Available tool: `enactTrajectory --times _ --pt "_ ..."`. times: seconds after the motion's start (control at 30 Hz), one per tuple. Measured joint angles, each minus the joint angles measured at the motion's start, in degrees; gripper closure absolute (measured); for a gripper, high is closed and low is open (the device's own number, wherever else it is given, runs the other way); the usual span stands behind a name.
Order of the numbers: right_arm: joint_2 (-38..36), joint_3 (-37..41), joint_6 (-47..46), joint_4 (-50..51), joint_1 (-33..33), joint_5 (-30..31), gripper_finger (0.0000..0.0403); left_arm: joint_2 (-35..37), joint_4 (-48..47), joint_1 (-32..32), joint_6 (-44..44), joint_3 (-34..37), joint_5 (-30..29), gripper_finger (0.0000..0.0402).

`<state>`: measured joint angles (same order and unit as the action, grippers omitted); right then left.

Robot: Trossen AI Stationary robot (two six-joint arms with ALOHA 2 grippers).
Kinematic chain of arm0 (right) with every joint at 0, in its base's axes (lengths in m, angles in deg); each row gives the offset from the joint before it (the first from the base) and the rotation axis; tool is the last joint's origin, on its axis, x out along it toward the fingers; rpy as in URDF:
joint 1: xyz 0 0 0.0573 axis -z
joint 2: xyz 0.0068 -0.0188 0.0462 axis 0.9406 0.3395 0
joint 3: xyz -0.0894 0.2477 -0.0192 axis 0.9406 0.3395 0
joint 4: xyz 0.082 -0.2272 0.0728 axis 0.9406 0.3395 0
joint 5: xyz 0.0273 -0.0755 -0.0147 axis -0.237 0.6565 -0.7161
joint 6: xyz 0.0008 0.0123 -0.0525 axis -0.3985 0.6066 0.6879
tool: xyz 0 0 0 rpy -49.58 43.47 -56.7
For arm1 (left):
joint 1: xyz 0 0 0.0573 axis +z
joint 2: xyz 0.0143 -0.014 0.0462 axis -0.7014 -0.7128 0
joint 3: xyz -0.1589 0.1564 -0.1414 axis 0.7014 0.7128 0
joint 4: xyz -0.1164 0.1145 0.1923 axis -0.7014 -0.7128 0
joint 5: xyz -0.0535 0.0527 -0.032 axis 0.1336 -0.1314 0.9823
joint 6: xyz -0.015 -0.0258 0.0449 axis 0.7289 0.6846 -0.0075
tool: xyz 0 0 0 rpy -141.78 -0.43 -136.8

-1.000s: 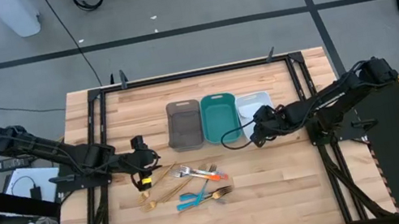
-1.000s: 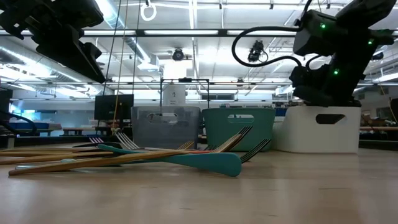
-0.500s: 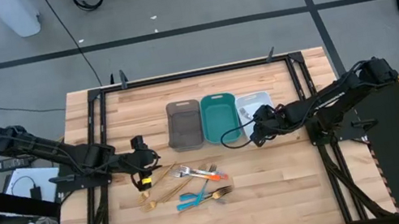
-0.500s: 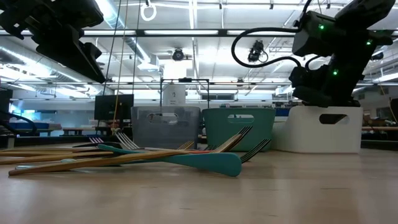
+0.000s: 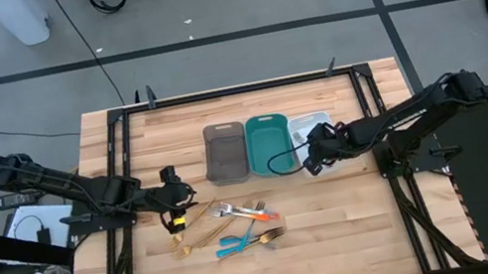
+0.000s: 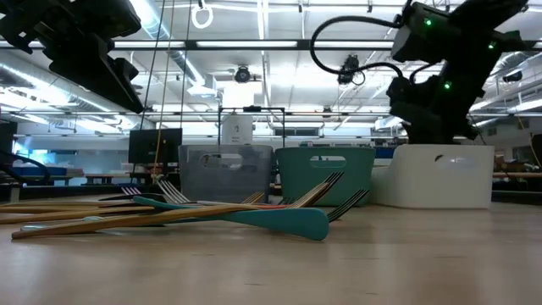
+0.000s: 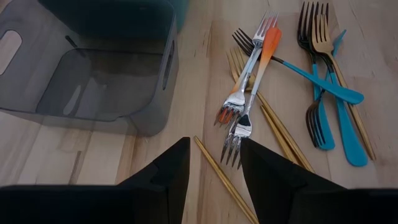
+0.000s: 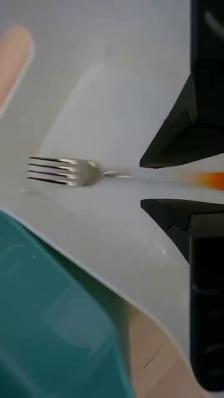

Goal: Sort silverware by color (type)
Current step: Put the orange fork into the white bin

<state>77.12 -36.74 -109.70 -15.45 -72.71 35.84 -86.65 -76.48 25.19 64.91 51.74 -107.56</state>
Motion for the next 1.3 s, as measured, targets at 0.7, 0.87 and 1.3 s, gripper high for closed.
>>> enactTrajectory --times 0.7,0.87,1.3 --pt "-0.64 -13.05 13.26 0.72 -0.47 4.47 0.0304 0.01 -0.02 0.01 -0.02 0.0 0.0 0.0251" --pt "-0.64 -15.89 15.74 -0.35 -1.1 4.49 0.0304 0.0 -0.02 0.0 -0.02 0.0 0.0 0.0251" --pt "-0.61 -20.84 20.22 -4.07 -4.85 7.25 0.0304 0.01 0.0 0.01 -0.04 0.0 0.0 0.0251"
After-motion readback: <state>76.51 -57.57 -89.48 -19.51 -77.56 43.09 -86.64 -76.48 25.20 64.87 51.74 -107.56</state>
